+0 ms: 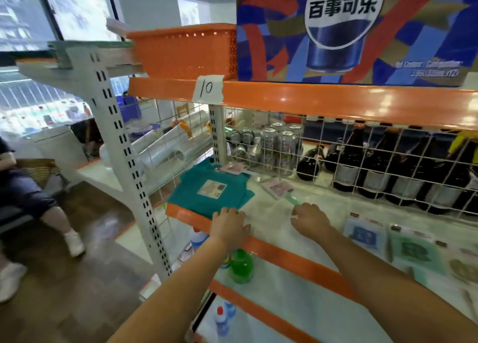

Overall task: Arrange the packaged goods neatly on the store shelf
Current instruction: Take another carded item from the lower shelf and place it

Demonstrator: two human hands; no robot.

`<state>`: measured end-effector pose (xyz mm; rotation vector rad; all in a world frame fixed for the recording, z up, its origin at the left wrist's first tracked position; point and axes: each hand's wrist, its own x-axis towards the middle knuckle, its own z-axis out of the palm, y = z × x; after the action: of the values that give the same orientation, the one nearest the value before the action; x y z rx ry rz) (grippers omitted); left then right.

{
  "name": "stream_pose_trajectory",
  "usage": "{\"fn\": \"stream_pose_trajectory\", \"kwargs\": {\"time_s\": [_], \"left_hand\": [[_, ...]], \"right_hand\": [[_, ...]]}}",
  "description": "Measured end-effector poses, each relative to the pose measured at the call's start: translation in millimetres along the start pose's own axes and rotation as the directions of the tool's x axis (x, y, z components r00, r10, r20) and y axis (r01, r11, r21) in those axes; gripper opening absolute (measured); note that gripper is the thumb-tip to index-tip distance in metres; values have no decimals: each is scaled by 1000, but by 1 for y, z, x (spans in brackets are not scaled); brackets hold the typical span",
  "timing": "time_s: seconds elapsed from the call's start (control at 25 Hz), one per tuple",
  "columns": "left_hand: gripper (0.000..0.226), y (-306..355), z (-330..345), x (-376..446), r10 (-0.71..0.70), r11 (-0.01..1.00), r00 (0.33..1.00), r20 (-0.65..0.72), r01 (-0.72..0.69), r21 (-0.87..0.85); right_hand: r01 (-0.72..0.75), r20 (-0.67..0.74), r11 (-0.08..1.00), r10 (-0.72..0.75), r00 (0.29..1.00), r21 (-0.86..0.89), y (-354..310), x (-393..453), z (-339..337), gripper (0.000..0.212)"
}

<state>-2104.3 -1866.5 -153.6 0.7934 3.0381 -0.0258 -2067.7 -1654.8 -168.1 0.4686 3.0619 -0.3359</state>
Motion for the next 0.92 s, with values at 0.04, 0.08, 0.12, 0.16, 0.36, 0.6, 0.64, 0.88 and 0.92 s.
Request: {"fn": "stream_pose_trajectory", "kwargs": {"time_s": [0.04,0.08,0.12,0.16,0.36,0.6,0.64,0.88,0.92], "left_hand": [[44,-2,2,3,10,1000,1000,-3,-10,-10],[44,-4,3,6,16,1000,1000,-2,-16,-23],[44,-5,5,10,24,999,1000,0,-24,-35],[44,-6,6,15,30,999,1000,1,-30,-38],[44,-1,12,42,22,1000,999,32,-22,-1],[39,4,20,67,36,999,999,40,-36,-1],[38,6,23,70,44,999,998,40,-44,6],[39,9,28,80,75,996,997,8,-75,40],[39,9,28,80,86,995,996,9,-87,48]], "right_hand": [[-24,4,1000,24,1000,8,-1,4,-1,36],[-48,5,999,48,999,17,-2,8,-1,37],[-74,5,997,74,997,23,-3,14,-1,37],[-96,3,995,96,995,24,-3,21,-1,38],[-175,1,985,175,985,-6,10,57,3,35],[-153,40,988,154,987,-37,13,92,3,42],[-158,86,987,159,984,-24,12,95,0,47],[-460,516,701,151,843,546,12,98,-17,11],[-499,543,618,134,829,608,11,93,-18,9]]}}
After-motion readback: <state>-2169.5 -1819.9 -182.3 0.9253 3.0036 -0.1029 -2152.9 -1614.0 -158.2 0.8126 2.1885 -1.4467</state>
